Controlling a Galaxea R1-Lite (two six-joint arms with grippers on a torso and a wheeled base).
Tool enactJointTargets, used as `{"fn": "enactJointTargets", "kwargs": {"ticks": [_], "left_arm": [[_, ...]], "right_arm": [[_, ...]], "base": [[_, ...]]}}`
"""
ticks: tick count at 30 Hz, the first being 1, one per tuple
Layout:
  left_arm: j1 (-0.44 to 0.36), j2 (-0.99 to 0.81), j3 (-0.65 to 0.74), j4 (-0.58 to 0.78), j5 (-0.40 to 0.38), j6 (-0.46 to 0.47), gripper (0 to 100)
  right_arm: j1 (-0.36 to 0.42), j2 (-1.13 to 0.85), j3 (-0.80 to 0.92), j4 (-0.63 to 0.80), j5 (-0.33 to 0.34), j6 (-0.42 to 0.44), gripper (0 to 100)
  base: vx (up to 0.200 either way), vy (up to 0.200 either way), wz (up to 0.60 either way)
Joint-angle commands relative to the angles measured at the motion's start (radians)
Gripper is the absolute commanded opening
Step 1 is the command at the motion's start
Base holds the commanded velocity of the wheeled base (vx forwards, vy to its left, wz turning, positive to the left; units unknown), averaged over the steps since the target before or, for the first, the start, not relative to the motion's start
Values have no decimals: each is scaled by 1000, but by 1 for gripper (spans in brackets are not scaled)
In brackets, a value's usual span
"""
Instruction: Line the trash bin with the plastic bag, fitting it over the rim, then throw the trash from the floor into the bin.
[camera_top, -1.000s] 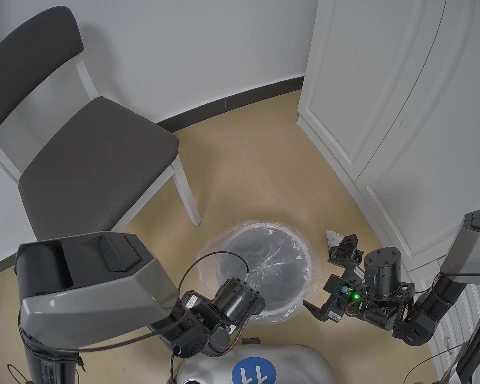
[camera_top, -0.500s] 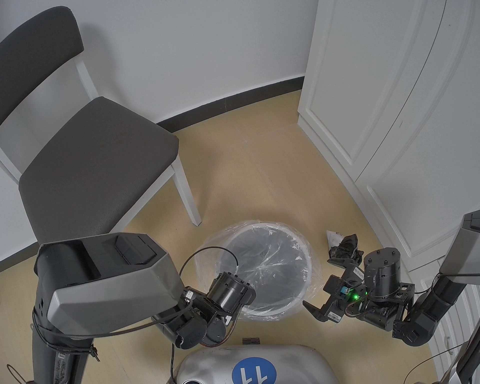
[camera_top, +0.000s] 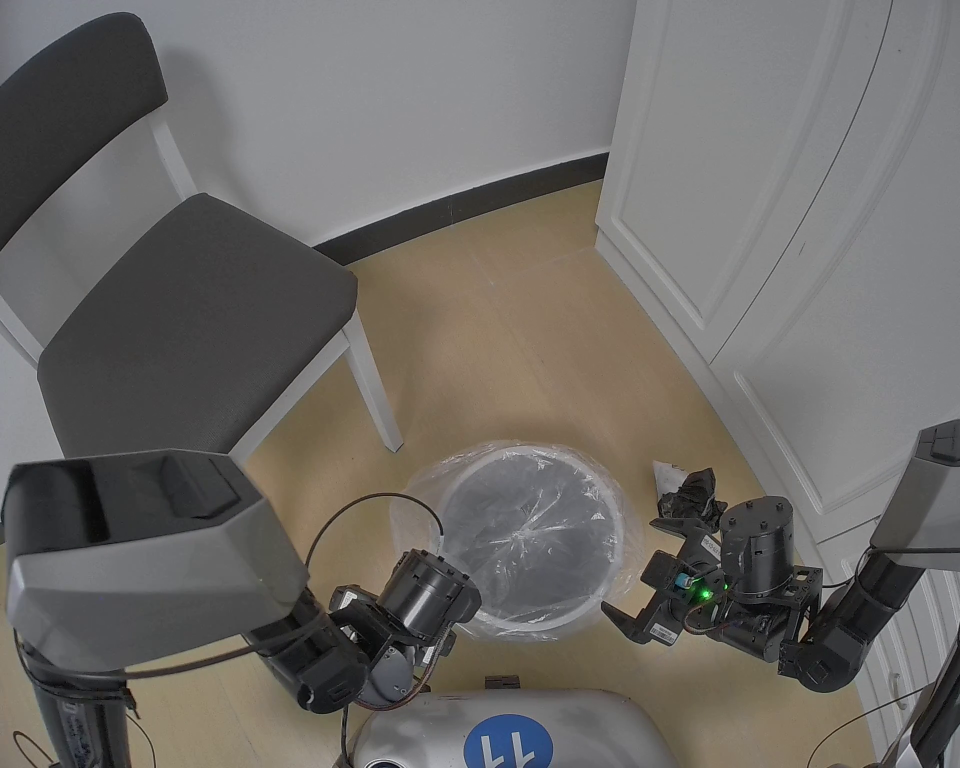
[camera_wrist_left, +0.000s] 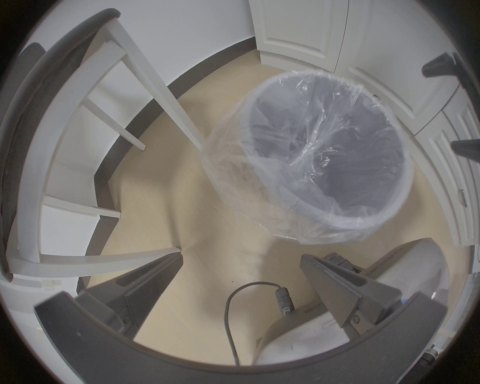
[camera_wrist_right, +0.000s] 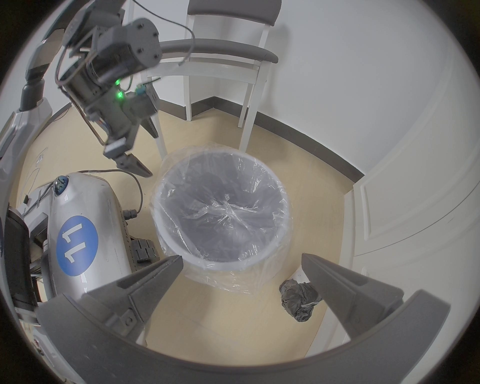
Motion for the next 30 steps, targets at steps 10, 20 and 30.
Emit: {"fn": "enactJointTargets", "kwargs": {"ticks": [10, 20, 30], "left_arm": [[39, -139, 39, 0, -10, 7, 100], [144, -101, -58, 0, -10, 67, 100], [163, -16, -111, 0, -20, 58, 100]], "right_arm": [[12, 71, -45, -18, -8, 10, 100], [9, 131, -37, -191, -11, 8, 100], [9, 139, -47, -196, -9, 10, 100]], "base": [[0, 0, 0], [0, 0, 0], [0, 0, 0]]}}
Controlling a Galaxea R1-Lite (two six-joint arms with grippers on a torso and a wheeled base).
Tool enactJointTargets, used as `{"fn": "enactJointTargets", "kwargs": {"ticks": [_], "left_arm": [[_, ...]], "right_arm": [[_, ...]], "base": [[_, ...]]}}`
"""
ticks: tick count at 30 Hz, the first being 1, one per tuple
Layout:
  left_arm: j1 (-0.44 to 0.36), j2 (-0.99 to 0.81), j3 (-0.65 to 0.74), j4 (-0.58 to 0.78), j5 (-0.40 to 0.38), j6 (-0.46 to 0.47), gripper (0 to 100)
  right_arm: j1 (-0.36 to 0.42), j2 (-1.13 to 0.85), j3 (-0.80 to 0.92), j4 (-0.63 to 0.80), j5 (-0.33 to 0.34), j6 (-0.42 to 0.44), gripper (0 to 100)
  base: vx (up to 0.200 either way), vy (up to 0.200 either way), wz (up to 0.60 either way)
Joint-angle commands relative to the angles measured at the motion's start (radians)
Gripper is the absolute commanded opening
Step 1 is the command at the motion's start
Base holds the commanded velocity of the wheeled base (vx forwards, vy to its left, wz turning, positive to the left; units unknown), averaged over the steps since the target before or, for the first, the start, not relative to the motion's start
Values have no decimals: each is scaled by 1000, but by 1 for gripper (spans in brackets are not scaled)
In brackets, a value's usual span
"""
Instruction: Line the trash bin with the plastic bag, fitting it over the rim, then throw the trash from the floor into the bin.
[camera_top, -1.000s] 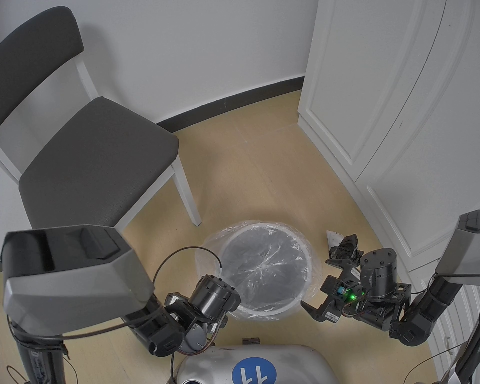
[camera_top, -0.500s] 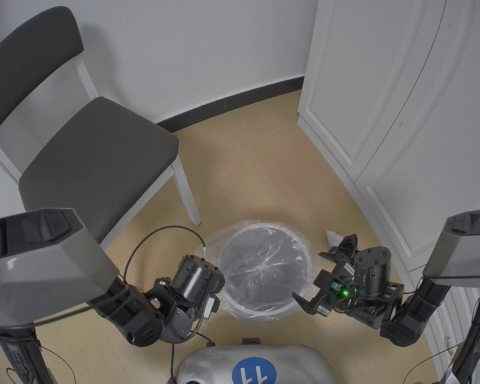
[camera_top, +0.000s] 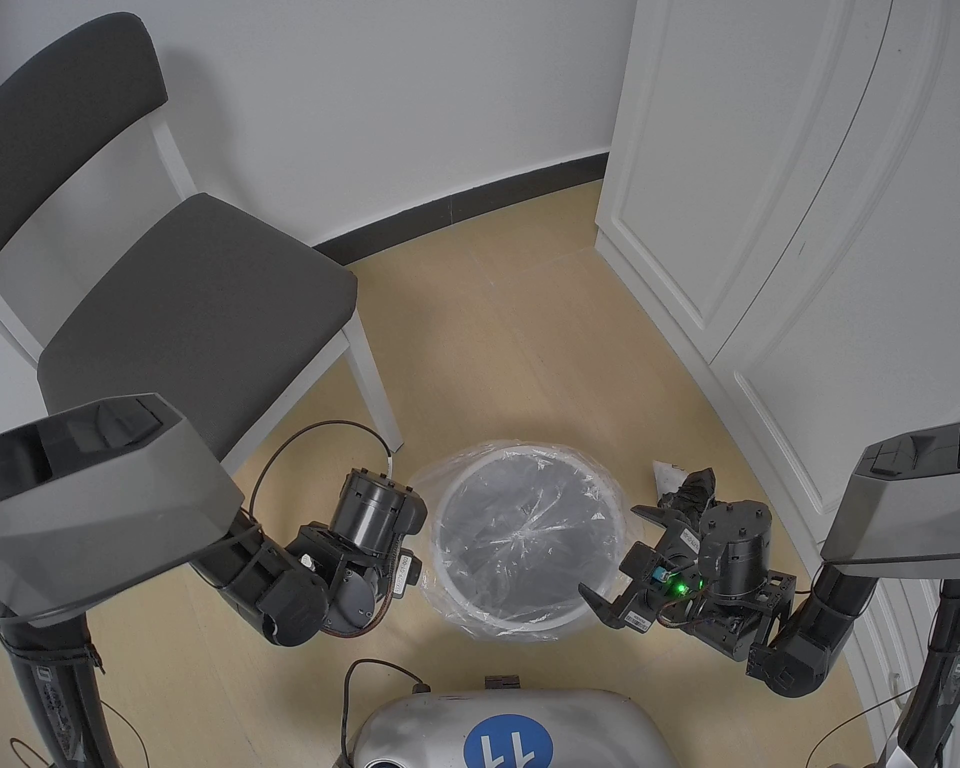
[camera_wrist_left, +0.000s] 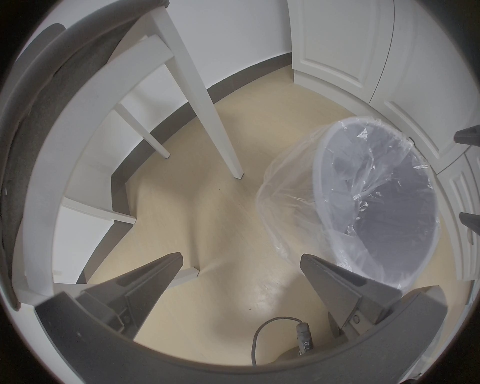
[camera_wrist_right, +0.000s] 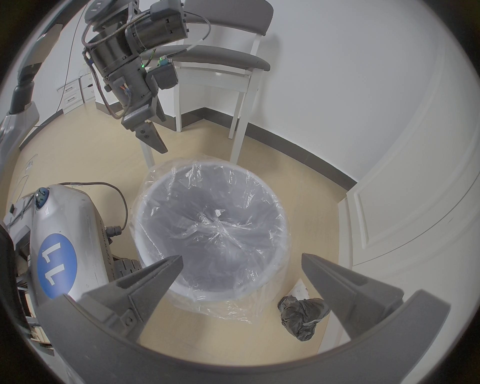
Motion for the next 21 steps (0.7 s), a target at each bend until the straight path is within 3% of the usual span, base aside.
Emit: {"fn": "enactJointTargets", "kwargs": {"ticks": [1, 8, 14, 21], "left_arm": [[10, 70, -38, 0, -16, -5, 100], [37, 196, -158, 13, -26, -9, 100], [94, 293, -259, 41, -45, -8, 100], [89, 277, -257, 33, -49, -54, 100]], "right_arm": [[2, 8, -3, -1, 1, 0, 100], [2, 23, -23, -4, 1, 9, 100], [40, 105, -109, -41, -29, 120, 100], [48, 146, -152, -32, -29, 161, 100]], "base": [[0, 0, 0], [0, 0, 0], [0, 0, 0], [0, 0, 0]]}}
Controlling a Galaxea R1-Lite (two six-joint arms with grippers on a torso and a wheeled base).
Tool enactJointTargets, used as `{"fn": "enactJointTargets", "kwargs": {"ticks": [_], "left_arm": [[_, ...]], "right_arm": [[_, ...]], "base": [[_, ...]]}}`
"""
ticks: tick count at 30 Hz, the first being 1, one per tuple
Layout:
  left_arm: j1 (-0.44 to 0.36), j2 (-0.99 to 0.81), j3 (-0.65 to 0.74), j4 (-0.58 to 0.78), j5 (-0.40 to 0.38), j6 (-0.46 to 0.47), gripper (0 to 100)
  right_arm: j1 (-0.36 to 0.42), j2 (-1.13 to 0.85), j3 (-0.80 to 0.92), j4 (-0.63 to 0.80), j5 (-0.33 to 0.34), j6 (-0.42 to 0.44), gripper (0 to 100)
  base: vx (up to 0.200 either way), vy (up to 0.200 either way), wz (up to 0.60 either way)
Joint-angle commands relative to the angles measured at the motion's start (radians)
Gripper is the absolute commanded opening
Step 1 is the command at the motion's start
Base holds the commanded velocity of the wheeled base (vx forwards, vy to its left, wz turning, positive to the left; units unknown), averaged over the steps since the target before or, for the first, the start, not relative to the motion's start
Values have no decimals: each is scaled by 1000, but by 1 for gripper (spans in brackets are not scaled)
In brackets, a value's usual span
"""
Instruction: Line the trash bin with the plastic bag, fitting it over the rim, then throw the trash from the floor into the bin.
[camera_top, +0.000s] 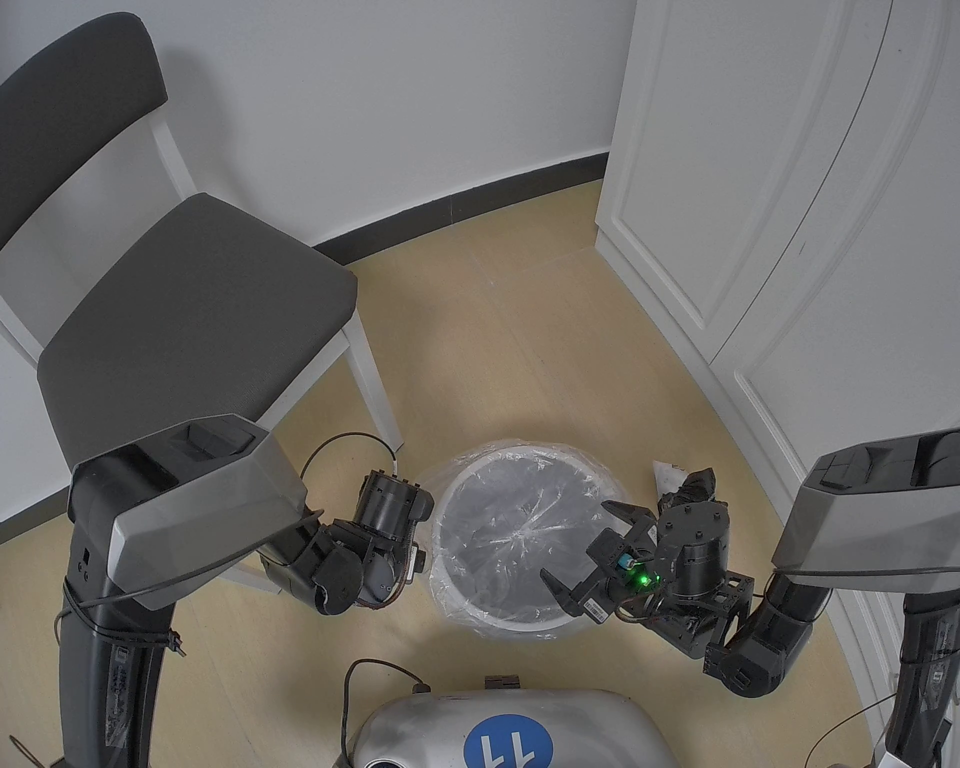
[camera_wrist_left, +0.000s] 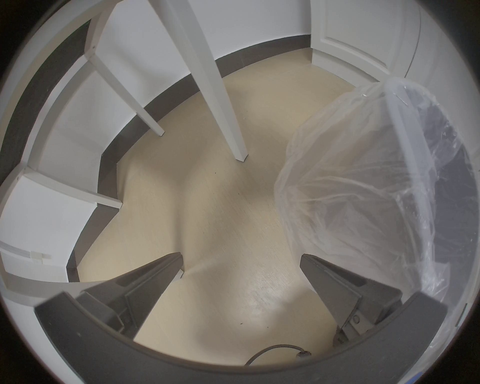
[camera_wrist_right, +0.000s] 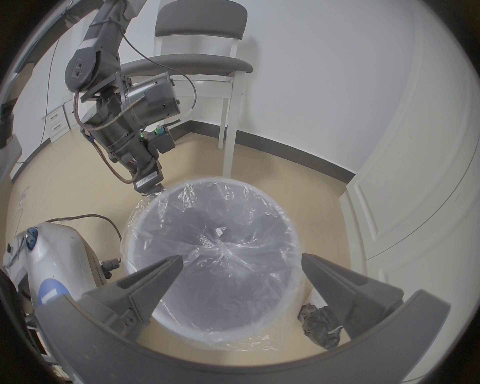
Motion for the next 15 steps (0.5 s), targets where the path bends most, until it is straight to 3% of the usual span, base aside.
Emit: {"fn": "enactJointTargets", "kwargs": {"ticks": [1, 15], "left_arm": [[-1, 13, -3, -2, 0, -9, 100], [-88, -233, 198, -15, 2, -59, 100]], "right_arm": [[6, 39, -19, 2, 0, 5, 100], [35, 129, -15, -1, -14, -32, 100]], "base": [[0, 0, 0], [0, 0, 0]]}}
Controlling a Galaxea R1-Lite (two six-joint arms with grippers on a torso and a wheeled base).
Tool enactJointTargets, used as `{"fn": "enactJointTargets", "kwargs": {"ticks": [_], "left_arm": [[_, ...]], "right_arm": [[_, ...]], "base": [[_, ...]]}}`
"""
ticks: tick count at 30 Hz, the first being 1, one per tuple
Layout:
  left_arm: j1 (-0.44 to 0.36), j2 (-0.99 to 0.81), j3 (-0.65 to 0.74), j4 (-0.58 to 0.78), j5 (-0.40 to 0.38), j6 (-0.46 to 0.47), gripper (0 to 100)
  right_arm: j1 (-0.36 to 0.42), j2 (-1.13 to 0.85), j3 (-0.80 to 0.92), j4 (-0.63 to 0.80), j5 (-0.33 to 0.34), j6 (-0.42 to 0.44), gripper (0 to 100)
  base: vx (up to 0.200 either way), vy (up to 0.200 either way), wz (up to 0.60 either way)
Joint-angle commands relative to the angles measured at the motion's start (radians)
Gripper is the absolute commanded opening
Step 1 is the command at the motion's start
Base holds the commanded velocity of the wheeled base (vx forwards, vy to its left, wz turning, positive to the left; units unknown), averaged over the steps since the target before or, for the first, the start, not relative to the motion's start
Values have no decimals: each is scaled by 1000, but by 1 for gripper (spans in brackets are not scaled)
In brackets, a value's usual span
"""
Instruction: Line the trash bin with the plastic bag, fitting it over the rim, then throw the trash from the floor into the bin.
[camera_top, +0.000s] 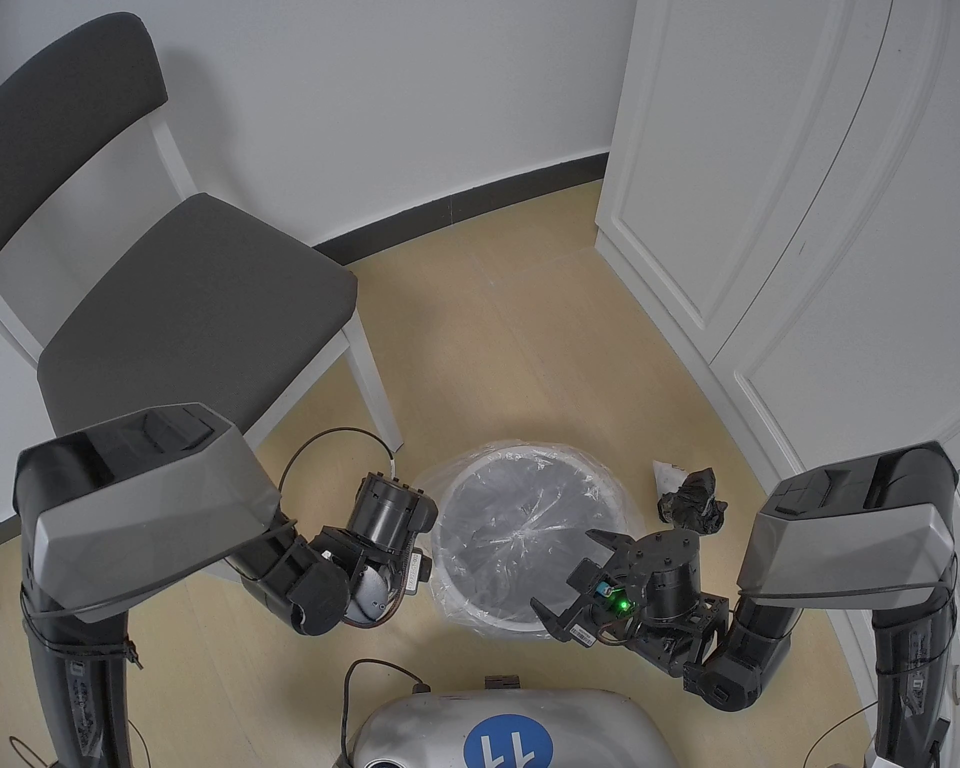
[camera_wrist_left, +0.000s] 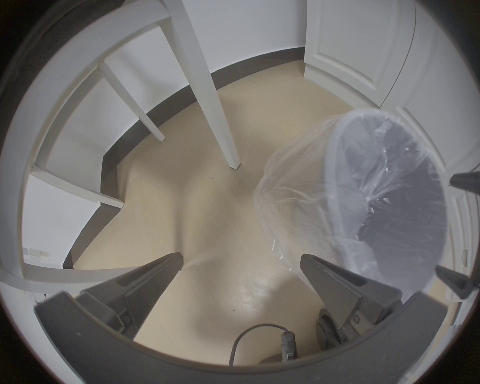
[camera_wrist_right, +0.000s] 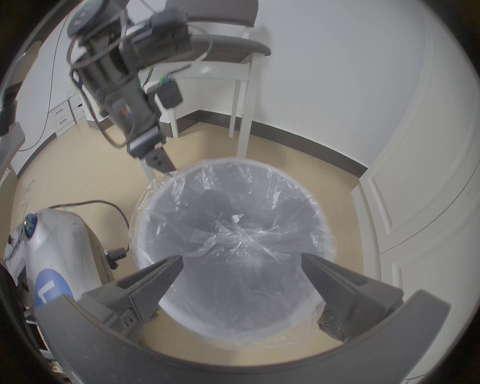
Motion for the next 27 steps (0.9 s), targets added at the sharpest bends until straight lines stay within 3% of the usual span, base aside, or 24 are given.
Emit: {"fn": "enactJointTargets", "kwargs": {"ticks": [1, 15, 27], "left_arm": [[-28, -90, 51, -1, 1, -5, 100], [-54, -133, 103, -17, 1, -5, 100], [-84, -133, 132, -89, 6, -4, 100]], "right_arm": [[6, 38, 8, -6, -4, -29, 100], [52, -15, 128, -58, -4, -98, 100], [-14, 78, 7, -59, -27, -98, 100]], "base": [[0, 0, 0], [0, 0, 0], [0, 0, 0]]}}
